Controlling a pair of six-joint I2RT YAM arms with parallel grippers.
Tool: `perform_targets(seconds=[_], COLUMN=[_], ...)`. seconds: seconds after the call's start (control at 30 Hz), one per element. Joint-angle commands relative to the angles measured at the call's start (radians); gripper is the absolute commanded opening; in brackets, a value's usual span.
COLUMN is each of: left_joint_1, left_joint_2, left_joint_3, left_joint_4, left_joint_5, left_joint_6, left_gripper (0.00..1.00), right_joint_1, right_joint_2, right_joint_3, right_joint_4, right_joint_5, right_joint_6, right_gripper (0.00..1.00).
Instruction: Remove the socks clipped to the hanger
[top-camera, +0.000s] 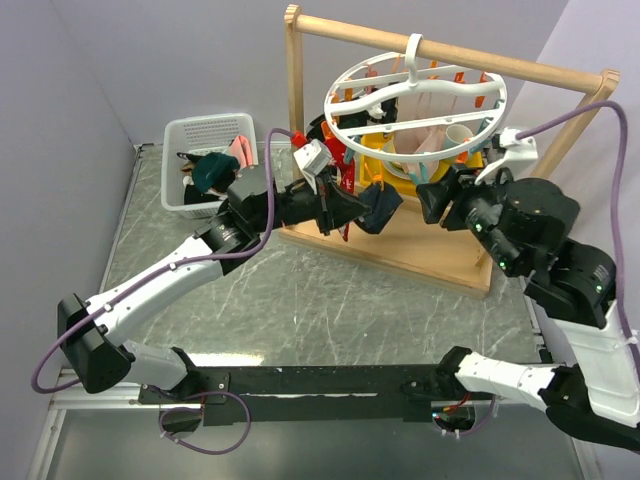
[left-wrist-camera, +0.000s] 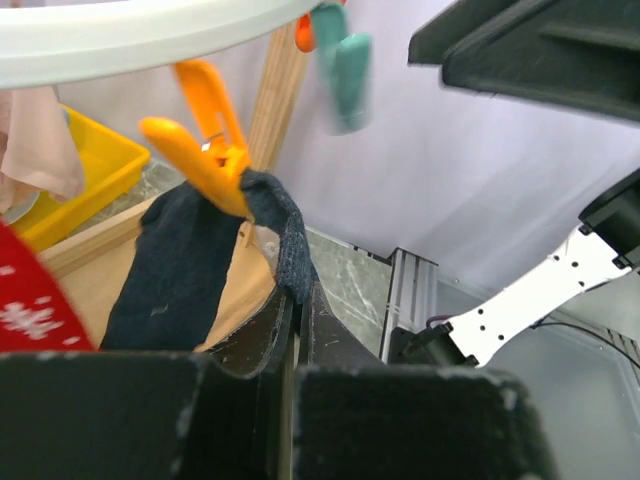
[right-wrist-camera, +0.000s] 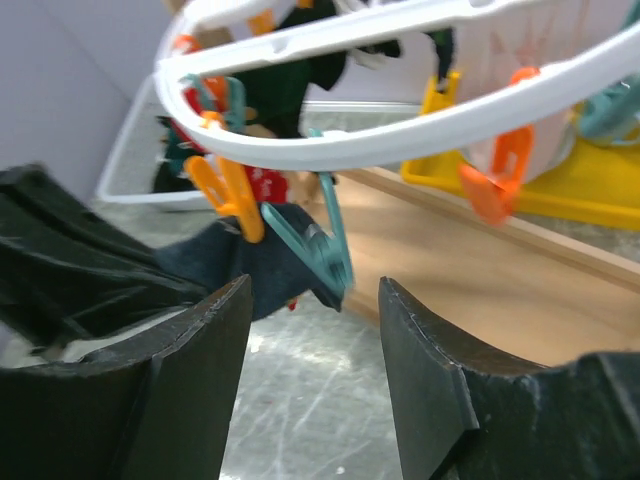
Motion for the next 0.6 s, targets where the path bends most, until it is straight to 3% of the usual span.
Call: perform_targets(seconds=[0.0, 0.57], left_joint_1=[-0.042, -0.100], left_joint_2=[-0.034, -0.045], left_joint_3=[0.062, 0.091], left_joint_4=[-0.028, -0.068], left_joint_5=[-0.034, -0.087], left_joint_6=[0.040, 0.072], left_gripper=[0.01, 0.01], right_joint_1=[-0.005, -0.005], right_joint_2=[0.024, 0.263], right_joint_3=[0.100, 0.254], right_joint_4=[-0.022, -0.009], right_joint_5=[-0.116, -0.228], right_joint_6=[0.027, 0.025], right_gripper=[0.61, 0.73])
